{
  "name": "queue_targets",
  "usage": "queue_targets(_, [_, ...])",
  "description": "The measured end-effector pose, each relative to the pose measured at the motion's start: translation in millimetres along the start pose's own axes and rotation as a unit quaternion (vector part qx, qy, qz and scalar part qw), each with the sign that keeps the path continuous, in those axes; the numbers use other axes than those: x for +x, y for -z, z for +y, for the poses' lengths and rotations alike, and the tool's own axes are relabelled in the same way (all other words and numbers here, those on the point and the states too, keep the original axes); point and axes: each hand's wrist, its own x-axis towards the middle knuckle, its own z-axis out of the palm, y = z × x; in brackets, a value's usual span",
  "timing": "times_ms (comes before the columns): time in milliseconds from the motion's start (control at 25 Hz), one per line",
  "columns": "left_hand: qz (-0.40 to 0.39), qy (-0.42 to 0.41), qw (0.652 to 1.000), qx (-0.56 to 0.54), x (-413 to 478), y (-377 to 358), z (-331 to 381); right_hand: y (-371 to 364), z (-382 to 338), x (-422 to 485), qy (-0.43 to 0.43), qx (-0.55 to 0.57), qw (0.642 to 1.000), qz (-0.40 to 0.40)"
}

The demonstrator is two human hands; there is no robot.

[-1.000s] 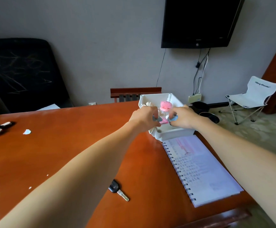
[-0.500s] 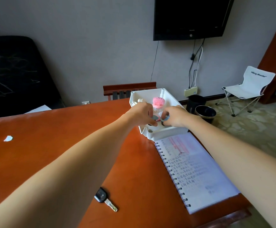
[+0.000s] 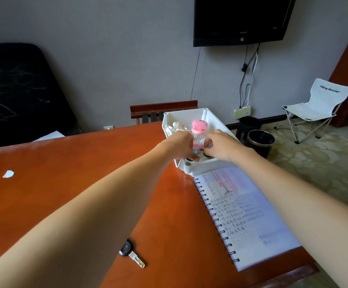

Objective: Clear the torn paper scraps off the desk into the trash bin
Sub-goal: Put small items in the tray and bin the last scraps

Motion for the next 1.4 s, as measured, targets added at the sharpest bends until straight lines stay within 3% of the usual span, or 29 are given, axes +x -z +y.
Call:
queue_targets(160, [0.004, 0.0, 1.0, -0.009, -1.8, -0.1, -1.8, 1.0, -2.8, -2.5, 0.003, 0.024, 1.0, 0.004])
queue_targets(560, [0.04, -0.004, 0.999, 0.016, 2.4, -4.6, -4.2, -4.4, 2.5, -2.3, 0.036, -0.055, 0.997, 0.038])
queue_targets(800, [0.166, -0.011, 0.986, 0.025, -19.3, 7.4, -7.7, 6.7, -7.4, -11.2, 0.085, -0.117, 0.985, 0.089])
queue_targets(960, [0.145, -0.021, 0.986, 0.084, -53.3, 17.4, -17.7, 18.8, -25.1, -25.7, 0.104, -0.094, 0.983, 0.117])
queue_targets(1160, [0.128, 0.0, 0.984, 0.123, -104.6, 30.8, -34.8, 25.1, -58.5, -46.7, 0.112, -0.088, 0.987, 0.077])
queue_targets(1400, [0.153, 0.033, 0.982, 0.105, -172.1, 37.4, -80.1, 17.3, -126.1, -75.5, 0.162, -0.071, 0.982, 0.065])
